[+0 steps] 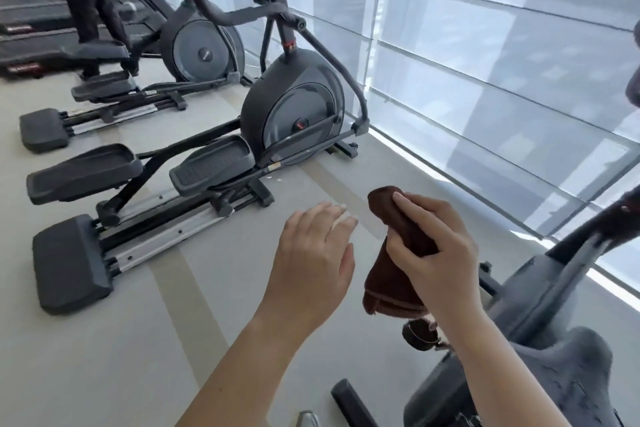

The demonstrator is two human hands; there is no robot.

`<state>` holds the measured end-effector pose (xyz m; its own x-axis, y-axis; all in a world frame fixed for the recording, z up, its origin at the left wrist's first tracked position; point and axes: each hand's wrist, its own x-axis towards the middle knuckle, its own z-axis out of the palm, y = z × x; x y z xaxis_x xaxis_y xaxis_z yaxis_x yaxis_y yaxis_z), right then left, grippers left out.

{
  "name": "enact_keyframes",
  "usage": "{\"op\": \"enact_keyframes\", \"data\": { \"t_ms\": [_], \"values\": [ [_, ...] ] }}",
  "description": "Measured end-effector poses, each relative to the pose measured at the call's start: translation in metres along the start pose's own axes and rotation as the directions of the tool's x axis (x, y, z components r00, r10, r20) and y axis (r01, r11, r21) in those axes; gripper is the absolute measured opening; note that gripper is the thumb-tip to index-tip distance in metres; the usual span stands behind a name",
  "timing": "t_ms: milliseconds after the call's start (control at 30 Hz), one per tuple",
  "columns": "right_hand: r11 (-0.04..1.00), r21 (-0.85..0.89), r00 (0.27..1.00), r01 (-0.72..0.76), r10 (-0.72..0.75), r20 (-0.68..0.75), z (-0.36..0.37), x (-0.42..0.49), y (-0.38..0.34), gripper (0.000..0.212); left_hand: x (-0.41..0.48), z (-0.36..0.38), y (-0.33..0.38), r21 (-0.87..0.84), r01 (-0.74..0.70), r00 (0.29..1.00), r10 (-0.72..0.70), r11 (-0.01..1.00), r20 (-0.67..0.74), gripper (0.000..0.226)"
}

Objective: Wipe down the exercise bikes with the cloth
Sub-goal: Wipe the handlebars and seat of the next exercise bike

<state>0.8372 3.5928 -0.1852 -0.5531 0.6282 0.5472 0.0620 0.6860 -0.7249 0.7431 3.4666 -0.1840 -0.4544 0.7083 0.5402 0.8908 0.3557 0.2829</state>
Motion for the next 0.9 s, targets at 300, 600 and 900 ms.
{"op": "enact_keyframes", "data": {
  "t_ms": [300, 600, 900],
  "values": [
    [0.988, -0.128, 0.988, -0.084, 0.065, -0.143, 0.063, 0.086, 0.02, 0.04, 0.104, 0.039, -0.087, -0.138, -0.093, 0.994, 0.099, 0.986, 0.036, 0.031],
    [0.929, -0.297, 0.922, -0.219, 0.097, -0.376, 0.131, 0.166, 0.029, 0.039, 0.209, 0.078, -0.18, -0.31, -0.295, 0.944, 0.325, 0.904, 0.052, 0.031],
    [0.882, -0.322, 0.822, -0.345, 0.119, -0.557, 0.157, 0.218, 0.033, 0.039, 0.286, 0.111, -0.2, -0.493, -0.455, 0.851, 0.526, 0.742, 0.006, 0.033]
  ]
}}
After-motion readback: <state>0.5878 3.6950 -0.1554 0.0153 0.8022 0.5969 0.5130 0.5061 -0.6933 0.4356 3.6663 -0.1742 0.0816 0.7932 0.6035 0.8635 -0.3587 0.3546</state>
